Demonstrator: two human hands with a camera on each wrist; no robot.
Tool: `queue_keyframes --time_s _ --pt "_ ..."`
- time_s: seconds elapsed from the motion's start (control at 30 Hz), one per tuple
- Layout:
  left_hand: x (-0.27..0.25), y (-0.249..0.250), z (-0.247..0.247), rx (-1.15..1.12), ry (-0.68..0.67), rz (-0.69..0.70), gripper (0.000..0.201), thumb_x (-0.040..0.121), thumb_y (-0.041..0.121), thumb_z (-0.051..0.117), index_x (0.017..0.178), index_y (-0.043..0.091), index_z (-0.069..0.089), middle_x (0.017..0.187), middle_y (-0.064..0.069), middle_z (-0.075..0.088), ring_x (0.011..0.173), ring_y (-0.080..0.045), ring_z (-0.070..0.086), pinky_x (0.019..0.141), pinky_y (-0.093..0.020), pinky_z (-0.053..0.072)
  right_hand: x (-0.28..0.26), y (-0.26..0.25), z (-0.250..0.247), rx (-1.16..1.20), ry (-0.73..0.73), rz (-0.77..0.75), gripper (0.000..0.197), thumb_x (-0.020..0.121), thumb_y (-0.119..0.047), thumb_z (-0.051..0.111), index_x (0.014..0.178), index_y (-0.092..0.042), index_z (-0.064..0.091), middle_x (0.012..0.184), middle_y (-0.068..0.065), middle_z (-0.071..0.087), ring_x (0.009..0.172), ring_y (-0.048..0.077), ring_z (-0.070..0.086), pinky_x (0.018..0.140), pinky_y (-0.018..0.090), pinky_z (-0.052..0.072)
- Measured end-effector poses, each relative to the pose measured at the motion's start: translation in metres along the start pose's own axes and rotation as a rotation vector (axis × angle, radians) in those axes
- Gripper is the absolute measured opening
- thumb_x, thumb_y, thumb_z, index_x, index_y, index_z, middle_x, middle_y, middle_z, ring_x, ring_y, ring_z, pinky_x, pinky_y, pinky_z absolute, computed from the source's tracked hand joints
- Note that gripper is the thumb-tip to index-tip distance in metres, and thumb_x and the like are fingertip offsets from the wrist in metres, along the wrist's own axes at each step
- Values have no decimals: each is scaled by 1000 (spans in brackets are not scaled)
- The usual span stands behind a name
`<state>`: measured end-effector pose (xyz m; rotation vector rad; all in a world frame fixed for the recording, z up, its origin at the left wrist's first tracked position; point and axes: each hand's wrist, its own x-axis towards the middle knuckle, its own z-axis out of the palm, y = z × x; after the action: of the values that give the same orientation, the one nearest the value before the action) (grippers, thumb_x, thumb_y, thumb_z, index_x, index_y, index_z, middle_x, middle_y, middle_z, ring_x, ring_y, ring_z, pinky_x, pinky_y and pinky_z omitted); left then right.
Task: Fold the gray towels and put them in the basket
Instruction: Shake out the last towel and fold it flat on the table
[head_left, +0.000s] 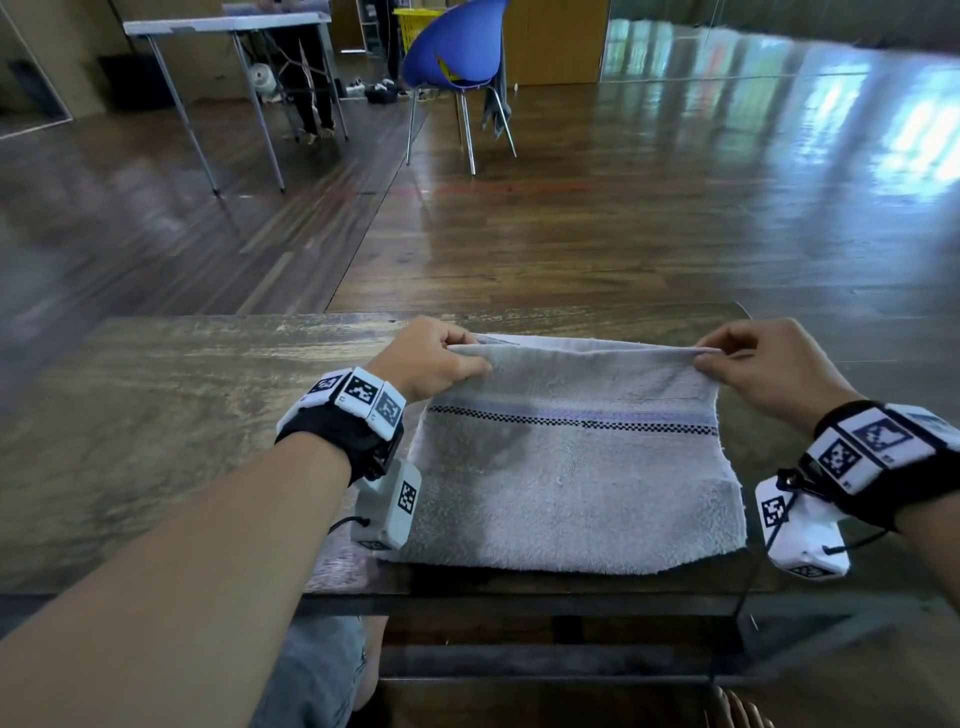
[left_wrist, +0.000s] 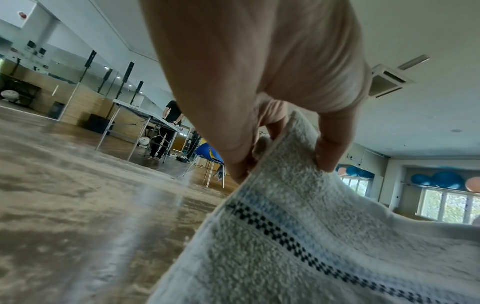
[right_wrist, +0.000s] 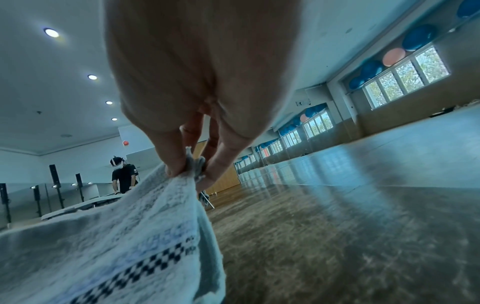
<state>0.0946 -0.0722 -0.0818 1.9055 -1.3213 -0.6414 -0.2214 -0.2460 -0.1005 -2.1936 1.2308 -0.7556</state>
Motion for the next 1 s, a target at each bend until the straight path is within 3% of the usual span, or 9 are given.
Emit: queue_keyframes --time_s 0.07,0.17,0.33,0.5,0.6,0.67,0.83,0.93,1.0 --pt "1 2 4 20 -10 25 14 79 15 79 80 2 76 79 -15 73 66 -17 57 60 -29 44 -1 -1 1 -36 -20 5 5 84 -17 78 81 -21 77 80 -5 74 81 15 69 81 29 49" --pt "3 4 8 56 -7 41 14 80 15 78 79 2 75 65 -8 62 51 -11 48 51 -24 37 -2 -3 4 -90 -29 25 5 84 -21 77 80 -24 77 80 -6 73 82 14 67 82 29 48" --pt "9 10 13 38 16 58 22 84 12 72 87 -10 68 48 6 46 33 -2 34 38 -12 26 -1 0 6 -120 -27 71 3 84 -23 77 82 -24 77 75 -3 72 74 17 66 82 34 54" --pt "11 11 18 33 -3 48 25 86 9 69 88 -14 61 39 16 37 31 -4 29 36 -14 21 -1 3 7 -88 -34 75 7 85 -25 76 78 -27 75 77 -3 73 76 21 68 85 41 57" --pt "11 14 20 17 1 43 25 86 9 68 87 -15 60 54 -1 49 45 -14 38 46 -22 28 0 4 7 -78 -35 77 10 86 -27 75 76 -28 74 76 -2 73 76 21 68 84 43 57" --pt "12 15 20 -1 33 53 25 86 10 67 84 -14 59 62 -7 48 50 -17 39 51 -28 29 0 6 7 -71 -40 82 11 87 -27 75 76 -27 75 76 -1 73 76 21 69 84 43 58" --pt "12 14 19 -27 109 88 14 88 13 65 89 0 68 61 -2 55 41 -2 40 44 -14 32 2 11 5 -59 -25 78 12 89 -26 73 76 -28 73 77 -3 72 80 18 66 80 35 52" --pt "12 12 17 -49 152 78 10 86 13 68 86 2 69 61 -1 56 43 -5 42 44 -16 33 3 13 5 -61 -10 80 13 88 -23 74 77 -29 71 79 -5 70 80 13 63 75 28 43" --pt "13 11 15 -76 171 57 9 83 12 71 86 4 72 62 -4 58 47 -11 44 45 -21 34 3 14 4 -59 -13 82 12 86 -20 76 77 -27 71 79 -5 70 79 13 63 75 28 44"
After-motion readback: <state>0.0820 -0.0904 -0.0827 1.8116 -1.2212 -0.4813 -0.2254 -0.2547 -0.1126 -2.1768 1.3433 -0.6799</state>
